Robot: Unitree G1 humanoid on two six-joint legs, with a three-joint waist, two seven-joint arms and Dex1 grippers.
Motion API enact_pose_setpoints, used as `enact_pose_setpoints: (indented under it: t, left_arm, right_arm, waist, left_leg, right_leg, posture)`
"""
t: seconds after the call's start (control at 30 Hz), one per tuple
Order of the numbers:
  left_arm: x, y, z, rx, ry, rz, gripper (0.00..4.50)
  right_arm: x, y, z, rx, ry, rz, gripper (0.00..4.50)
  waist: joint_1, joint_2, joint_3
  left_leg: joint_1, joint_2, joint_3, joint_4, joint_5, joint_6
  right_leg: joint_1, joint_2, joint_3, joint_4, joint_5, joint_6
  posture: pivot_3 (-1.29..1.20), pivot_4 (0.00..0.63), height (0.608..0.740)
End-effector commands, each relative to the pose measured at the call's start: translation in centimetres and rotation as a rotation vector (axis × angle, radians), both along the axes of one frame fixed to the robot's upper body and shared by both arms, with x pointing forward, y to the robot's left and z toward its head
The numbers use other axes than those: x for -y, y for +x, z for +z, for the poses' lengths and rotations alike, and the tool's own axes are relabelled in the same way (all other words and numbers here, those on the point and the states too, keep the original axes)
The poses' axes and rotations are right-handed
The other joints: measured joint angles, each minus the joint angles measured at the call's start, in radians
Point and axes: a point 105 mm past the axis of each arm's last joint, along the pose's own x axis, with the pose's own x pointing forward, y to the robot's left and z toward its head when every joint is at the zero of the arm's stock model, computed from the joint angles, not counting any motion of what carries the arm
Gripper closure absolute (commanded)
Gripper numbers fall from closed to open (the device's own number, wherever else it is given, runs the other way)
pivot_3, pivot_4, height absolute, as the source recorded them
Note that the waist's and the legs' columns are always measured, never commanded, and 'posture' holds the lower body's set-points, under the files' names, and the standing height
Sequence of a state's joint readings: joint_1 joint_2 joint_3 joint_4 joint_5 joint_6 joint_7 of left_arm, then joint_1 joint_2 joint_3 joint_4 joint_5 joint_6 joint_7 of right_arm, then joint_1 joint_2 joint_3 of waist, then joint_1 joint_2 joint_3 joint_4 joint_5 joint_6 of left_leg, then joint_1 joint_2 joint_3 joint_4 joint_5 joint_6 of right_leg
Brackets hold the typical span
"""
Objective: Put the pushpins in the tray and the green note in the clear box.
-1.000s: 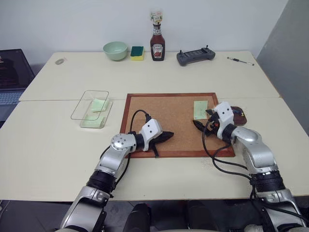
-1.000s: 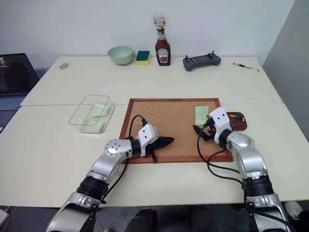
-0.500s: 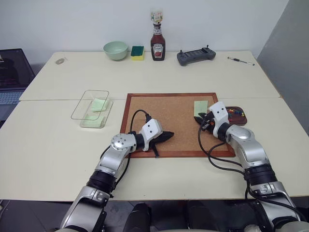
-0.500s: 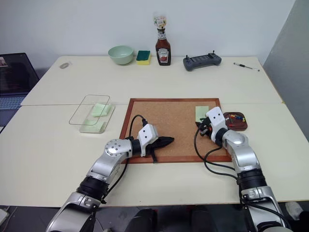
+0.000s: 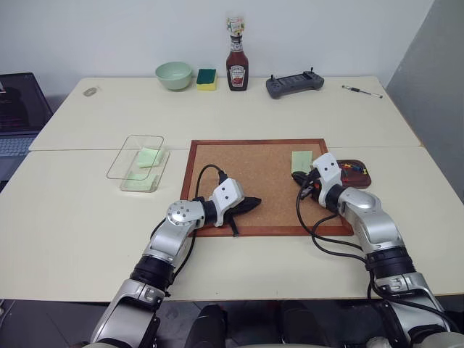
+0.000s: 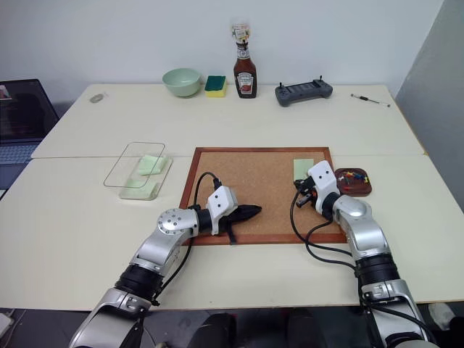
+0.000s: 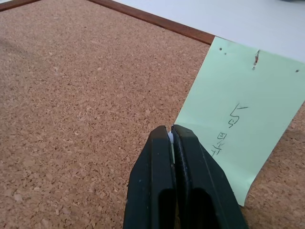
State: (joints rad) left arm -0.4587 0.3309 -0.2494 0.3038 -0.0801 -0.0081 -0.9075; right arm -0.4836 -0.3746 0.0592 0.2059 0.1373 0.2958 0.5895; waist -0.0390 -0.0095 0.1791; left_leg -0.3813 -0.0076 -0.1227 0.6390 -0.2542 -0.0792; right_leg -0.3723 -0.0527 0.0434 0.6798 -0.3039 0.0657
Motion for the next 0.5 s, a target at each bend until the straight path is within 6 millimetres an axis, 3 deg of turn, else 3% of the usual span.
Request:
enact_pose_setpoints:
  t: [0.03, 0.4, 0.5]
  left_arm:
    - [-0.8, -0.3, -1.8, -0.058, 0.041, 0.027, 4.50]
    - [-0.7, 0.3, -1.2, -0.065, 0.002, 0.057, 4.50]
    - [-0.9, 1.0, -0.2, -0.082, -0.025, 0.080, 4.13]
  right_arm:
    - [-0.6, -0.3, 3.9, 0.140, 0.022, 0.040, 4.42]
    - [-1.2, -1.3, 4.5, 0.172, -0.044, 0.101, 4.42]
    - [-1.4, -1.6, 4.4, 0.180, -0.068, 0.119, 4.50]
  waist:
    - [0.000, 0.000, 0.000]
    - [0.001, 0.000, 0.000]
    - [0.001, 0.000, 0.000]
  left_leg:
    - [0.000, 0.000, 0.000, 0.000, 0.000, 0.000]
    - [0.000, 0.000, 0.000, 0.000, 0.000, 0.000]
    - [0.000, 0.000, 0.000, 0.000, 0.000, 0.000]
  right_leg:
    - [0.000, 0.000, 0.000, 0.000, 0.000, 0.000]
    - [0.000, 0.000, 0.000, 0.000, 0.000, 0.000]
    - [0.000, 0.000, 0.000, 0.000, 0.000, 0.000]
  posture:
    - [0.00, 0.150, 0.740]
    - [0.00, 0.150, 0.740]
    - [0.00, 0.150, 0.740]
